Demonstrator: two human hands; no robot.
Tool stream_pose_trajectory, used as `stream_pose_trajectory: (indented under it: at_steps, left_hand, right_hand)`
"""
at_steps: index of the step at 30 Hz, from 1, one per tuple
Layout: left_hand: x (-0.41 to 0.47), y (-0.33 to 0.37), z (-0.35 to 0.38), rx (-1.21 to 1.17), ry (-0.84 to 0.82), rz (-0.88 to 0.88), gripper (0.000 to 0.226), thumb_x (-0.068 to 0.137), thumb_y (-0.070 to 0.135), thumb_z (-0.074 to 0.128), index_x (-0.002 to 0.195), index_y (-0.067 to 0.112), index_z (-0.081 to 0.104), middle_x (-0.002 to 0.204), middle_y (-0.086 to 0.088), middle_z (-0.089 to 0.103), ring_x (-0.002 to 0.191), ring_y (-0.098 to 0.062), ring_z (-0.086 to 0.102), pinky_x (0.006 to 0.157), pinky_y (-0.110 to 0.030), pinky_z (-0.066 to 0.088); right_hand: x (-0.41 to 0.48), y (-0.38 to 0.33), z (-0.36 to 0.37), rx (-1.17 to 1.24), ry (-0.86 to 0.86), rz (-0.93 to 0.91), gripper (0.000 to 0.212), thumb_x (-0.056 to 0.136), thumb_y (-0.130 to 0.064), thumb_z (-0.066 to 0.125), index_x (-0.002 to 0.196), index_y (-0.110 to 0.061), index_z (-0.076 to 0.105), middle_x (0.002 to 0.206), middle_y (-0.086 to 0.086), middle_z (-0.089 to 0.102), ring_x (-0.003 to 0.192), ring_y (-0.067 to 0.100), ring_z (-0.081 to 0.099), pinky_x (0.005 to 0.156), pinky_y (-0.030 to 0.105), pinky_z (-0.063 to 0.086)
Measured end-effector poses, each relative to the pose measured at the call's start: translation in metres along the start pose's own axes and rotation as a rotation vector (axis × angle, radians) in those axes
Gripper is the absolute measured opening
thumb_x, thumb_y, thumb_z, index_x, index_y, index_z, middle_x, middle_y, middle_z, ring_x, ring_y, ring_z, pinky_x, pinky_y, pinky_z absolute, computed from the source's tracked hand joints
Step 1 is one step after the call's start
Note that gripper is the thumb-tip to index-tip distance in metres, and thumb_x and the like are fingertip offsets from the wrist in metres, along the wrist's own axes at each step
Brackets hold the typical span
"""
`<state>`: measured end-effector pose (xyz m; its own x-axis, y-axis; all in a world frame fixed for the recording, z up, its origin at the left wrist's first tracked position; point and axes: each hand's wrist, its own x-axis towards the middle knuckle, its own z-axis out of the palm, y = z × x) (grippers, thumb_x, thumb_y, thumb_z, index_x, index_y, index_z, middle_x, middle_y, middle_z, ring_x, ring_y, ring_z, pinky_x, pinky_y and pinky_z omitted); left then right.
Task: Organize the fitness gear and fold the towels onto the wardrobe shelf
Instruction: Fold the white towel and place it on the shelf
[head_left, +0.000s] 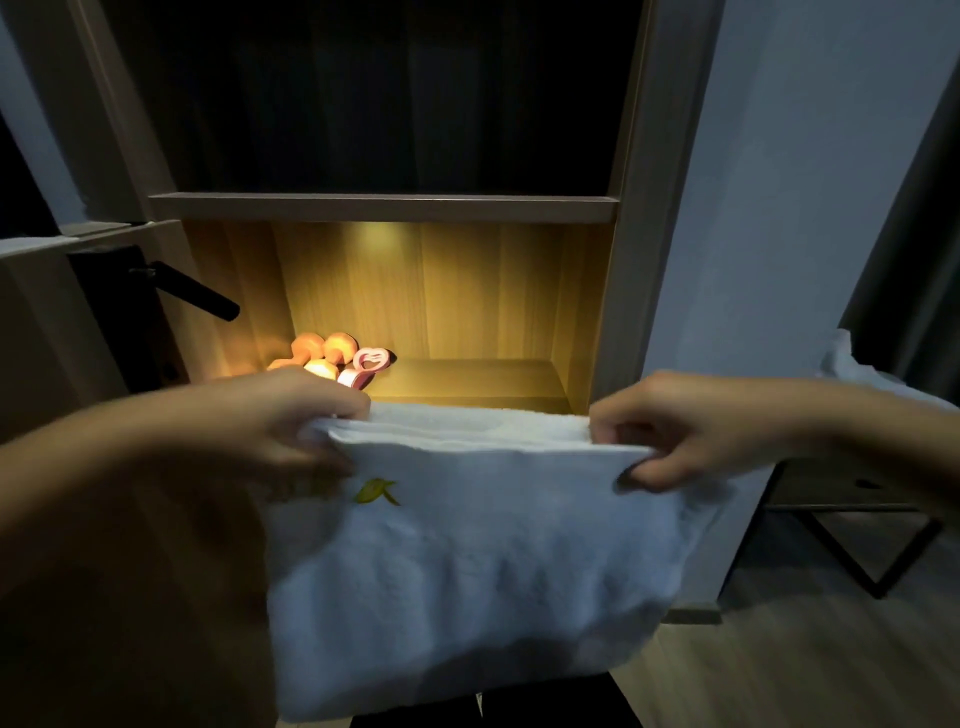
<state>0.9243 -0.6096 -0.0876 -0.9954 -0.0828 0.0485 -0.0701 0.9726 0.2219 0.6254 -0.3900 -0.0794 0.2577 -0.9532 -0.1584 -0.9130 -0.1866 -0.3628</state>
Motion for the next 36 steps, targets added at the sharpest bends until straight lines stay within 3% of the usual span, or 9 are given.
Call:
stream_pose_trajectory:
  at_steps: [5, 8, 12, 15, 18, 24, 28, 31, 36]
  left_hand:
    - [-0.006, 0.007, -0.03, -0.4, -0.172, -0.096, 0.013, 0.079, 0.042, 0.075, 0.082, 0.039, 0.064, 0.082, 0.013, 0.066, 0.076, -0.008, 0.066, 0.061, -0.022, 0.051]
    - [0.002, -0.004, -0.036, -0.594, -0.367, -0.211, 0.029, 0.08, 0.035, 0.078, 0.104, 0.025, 0.066, 0.102, -0.001, 0.073, 0.092, -0.023, 0.072, 0.069, -0.027, 0.056]
    - [0.035, -0.03, 0.007, -0.547, -0.555, -0.458, 0.043, 0.088, 0.023, 0.072, 0.126, 0.019, 0.056, 0.12, -0.004, 0.069, 0.106, -0.023, 0.069, 0.085, -0.031, 0.057]
    - [0.065, -0.057, 0.074, -0.241, -0.542, -0.597, 0.032, 0.09, 0.024, 0.069, 0.119, 0.024, 0.056, 0.123, -0.001, 0.063, 0.11, -0.02, 0.063, 0.097, -0.04, 0.051]
    - [0.082, -0.075, 0.153, 0.029, -0.426, -0.693, 0.027, 0.092, 0.013, 0.056, 0.119, 0.012, 0.054, 0.124, -0.015, 0.058, 0.098, -0.021, 0.054, 0.089, -0.035, 0.044]
    - [0.087, -0.062, 0.274, 0.001, 0.022, -0.856, 0.053, 0.099, 0.037, 0.043, 0.149, 0.025, 0.029, 0.155, -0.003, 0.03, 0.145, -0.024, 0.025, 0.118, -0.058, 0.012]
    - [0.08, -0.042, 0.326, -0.149, -0.059, -0.781, 0.057, 0.101, 0.05, 0.028, 0.154, 0.032, 0.018, 0.165, 0.003, 0.006, 0.151, -0.021, -0.001, 0.119, -0.056, -0.001]
    - [0.077, -0.051, 0.34, -0.199, -0.062, -0.946, 0.061, 0.098, 0.061, 0.024, 0.154, 0.039, 0.013, 0.165, 0.003, -0.002, 0.151, -0.026, -0.006, 0.119, -0.055, 0.0]
    - [0.069, -0.073, 0.339, -0.548, -0.024, -1.343, 0.078, 0.09, 0.072, 0.032, 0.155, 0.034, 0.012, 0.162, -0.006, 0.017, 0.142, -0.036, 0.028, 0.112, -0.048, 0.03]
  right_hand:
    - [-0.011, -0.005, -0.051, 0.272, -0.224, -0.053, 0.014, 0.091, -0.018, 0.066, 0.086, -0.031, 0.062, 0.09, -0.004, 0.065, 0.084, 0.014, 0.065, 0.072, 0.027, 0.053]
    - [0.005, 0.014, -0.063, 0.406, -0.431, -0.006, 0.024, 0.094, -0.014, 0.062, 0.117, -0.01, 0.063, 0.114, 0.013, 0.068, 0.106, 0.032, 0.066, 0.09, 0.045, 0.054]
    - [0.057, 0.054, -0.027, 0.385, -0.581, 0.265, 0.037, 0.096, -0.012, 0.059, 0.133, -0.008, 0.055, 0.128, 0.013, 0.064, 0.115, 0.029, 0.063, 0.097, 0.041, 0.052]
    - [0.099, 0.087, 0.032, 0.246, -0.496, 0.479, 0.021, 0.095, -0.017, 0.062, 0.116, -0.021, 0.062, 0.116, 0.006, 0.067, 0.108, 0.023, 0.064, 0.089, 0.037, 0.056]
    - [0.136, 0.112, 0.1, -0.067, -0.303, 0.538, 0.015, 0.095, -0.014, 0.059, 0.109, -0.02, 0.058, 0.112, 0.002, 0.059, 0.099, 0.022, 0.057, 0.077, 0.03, 0.046]
    - [0.167, 0.122, 0.221, -0.042, 0.237, 0.615, 0.044, 0.099, -0.022, 0.047, 0.143, -0.023, 0.041, 0.146, 0.002, 0.044, 0.137, 0.025, 0.036, 0.117, 0.055, 0.015]
    - [0.164, 0.109, 0.288, -0.002, 0.072, 0.625, 0.054, 0.103, -0.05, 0.023, 0.155, -0.033, 0.018, 0.165, -0.004, 0.008, 0.152, 0.025, 0.003, 0.118, 0.057, -0.003]
    - [0.163, 0.122, 0.305, 0.094, 0.061, 0.797, 0.063, 0.097, -0.065, 0.015, 0.155, -0.039, 0.009, 0.165, -0.006, -0.001, 0.151, 0.03, 0.001, 0.118, 0.06, 0.002]
    - [0.159, 0.14, 0.304, 0.381, 0.053, 1.027, 0.074, 0.094, -0.07, 0.02, 0.155, -0.031, 0.01, 0.164, 0.005, 0.01, 0.147, 0.038, 0.019, 0.116, 0.058, 0.024]
